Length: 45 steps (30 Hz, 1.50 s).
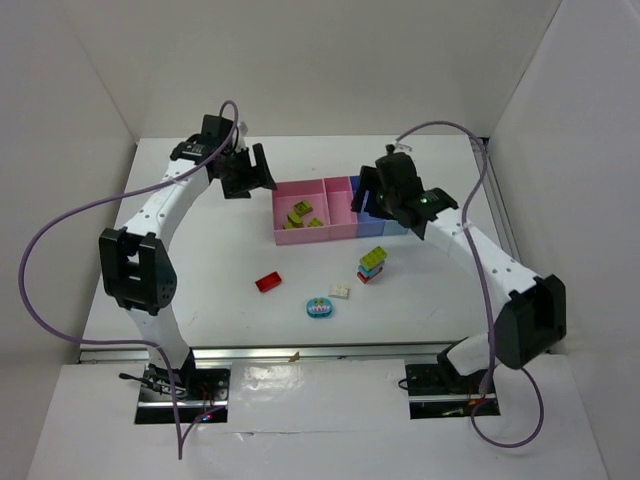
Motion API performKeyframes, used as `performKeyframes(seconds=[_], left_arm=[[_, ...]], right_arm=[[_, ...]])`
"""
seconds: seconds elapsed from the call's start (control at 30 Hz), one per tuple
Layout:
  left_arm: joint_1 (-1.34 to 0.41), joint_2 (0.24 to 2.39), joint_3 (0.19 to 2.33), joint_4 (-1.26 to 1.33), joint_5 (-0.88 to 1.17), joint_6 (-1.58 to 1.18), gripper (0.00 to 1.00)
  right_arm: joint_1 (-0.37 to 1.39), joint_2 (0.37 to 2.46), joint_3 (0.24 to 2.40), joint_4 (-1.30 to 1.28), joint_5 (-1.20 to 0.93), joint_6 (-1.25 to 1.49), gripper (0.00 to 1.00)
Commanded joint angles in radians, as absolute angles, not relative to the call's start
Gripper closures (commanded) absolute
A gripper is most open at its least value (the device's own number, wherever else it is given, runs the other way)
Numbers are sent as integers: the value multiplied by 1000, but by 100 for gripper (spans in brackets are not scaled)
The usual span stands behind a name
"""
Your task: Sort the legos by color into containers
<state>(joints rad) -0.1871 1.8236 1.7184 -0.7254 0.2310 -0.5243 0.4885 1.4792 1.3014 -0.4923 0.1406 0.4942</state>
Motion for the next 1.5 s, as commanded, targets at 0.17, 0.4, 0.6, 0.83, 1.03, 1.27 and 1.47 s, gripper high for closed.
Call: performKeyframes(seconds=[0.17,0.4,0.6,0.83,1.03,1.27,1.47], left_arm=[[-207,1789,1668,-704,282,-473,14],[-207,1778,1667,-704,301,-454,14],[-207,1769,1635,-695,311,-445,14],[-207,1759,1617,-686,321,-445,14],[-207,1769,1617,-686,321,-445,14],[-216,1769,1617,-686,316,-436,14],[-225,1792,1723,-744,340,-427,14]], right_arm=[[541,1358,1177,-761,385,892,9],[565,1451,1177,-814,354,1018,11],[565,1482,1157,-847,376,1078,20],[565,1537,1166,-864,367,1088,28],[565,1537,1143,-834,356,1088,40],[565,1528,1161,-835,356,1039,65],[555,1442,1192,-789,312,875,70]])
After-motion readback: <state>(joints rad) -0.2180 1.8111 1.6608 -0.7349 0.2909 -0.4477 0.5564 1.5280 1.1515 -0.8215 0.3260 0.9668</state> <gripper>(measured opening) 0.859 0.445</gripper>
